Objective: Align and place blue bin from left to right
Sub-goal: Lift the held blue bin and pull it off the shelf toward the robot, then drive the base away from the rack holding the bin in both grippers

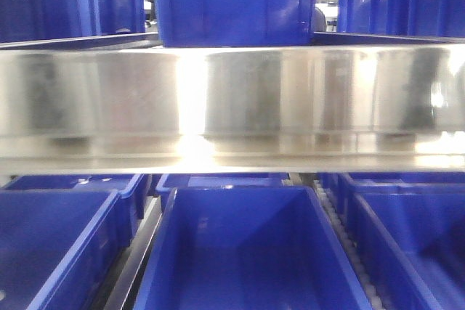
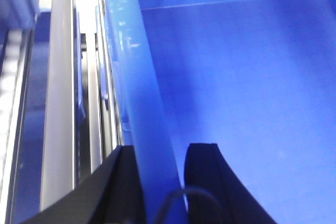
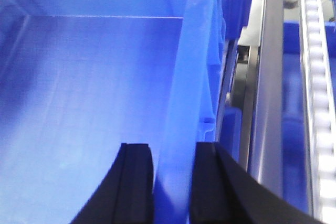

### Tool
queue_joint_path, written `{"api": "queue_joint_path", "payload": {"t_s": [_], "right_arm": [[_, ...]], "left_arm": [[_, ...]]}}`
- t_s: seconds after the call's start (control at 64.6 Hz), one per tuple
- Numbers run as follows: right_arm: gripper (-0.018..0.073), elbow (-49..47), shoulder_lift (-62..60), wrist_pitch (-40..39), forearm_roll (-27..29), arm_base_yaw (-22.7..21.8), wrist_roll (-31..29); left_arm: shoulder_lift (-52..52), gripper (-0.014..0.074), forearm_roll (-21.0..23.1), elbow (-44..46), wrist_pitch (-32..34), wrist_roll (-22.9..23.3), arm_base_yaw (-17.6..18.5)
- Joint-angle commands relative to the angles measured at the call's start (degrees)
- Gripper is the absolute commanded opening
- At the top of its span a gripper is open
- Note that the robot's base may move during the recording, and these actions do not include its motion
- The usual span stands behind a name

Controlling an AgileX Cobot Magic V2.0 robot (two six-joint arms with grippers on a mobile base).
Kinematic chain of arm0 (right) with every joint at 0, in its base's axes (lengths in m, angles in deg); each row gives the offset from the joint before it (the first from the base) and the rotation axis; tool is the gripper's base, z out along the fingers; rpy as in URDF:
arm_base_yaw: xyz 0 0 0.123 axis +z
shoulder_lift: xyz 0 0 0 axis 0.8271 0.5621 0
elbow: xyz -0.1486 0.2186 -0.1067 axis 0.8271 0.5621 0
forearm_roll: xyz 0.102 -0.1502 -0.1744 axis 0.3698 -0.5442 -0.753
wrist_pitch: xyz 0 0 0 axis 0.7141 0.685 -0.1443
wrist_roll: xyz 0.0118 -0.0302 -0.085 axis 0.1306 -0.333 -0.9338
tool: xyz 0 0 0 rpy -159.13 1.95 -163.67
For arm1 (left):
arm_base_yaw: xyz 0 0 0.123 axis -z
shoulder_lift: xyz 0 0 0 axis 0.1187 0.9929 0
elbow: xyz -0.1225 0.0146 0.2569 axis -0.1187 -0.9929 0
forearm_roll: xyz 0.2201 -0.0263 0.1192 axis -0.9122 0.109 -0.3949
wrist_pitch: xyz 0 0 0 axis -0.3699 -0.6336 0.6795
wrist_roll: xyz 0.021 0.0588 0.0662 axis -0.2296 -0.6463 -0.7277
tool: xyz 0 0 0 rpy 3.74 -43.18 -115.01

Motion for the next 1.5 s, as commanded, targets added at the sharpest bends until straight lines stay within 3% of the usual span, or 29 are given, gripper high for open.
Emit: {"api": "queue_joint_path", "payload": {"t_s": [0.0,1.487], "right_arm": [[-0.0071,-0.7,-1.7,-4.7,-0.3,-0.1,-0.7],[-0.0071,-0.7,-1.7,-4.7,-0.3,-0.1,-0.7]], "left_arm": [[-1.7,-0.0111,-0.5,1.0,3.8,-0.5,-0.2],[-1.7,-0.0111,-0.5,1.0,3.8,-0.5,-0.2]]}}
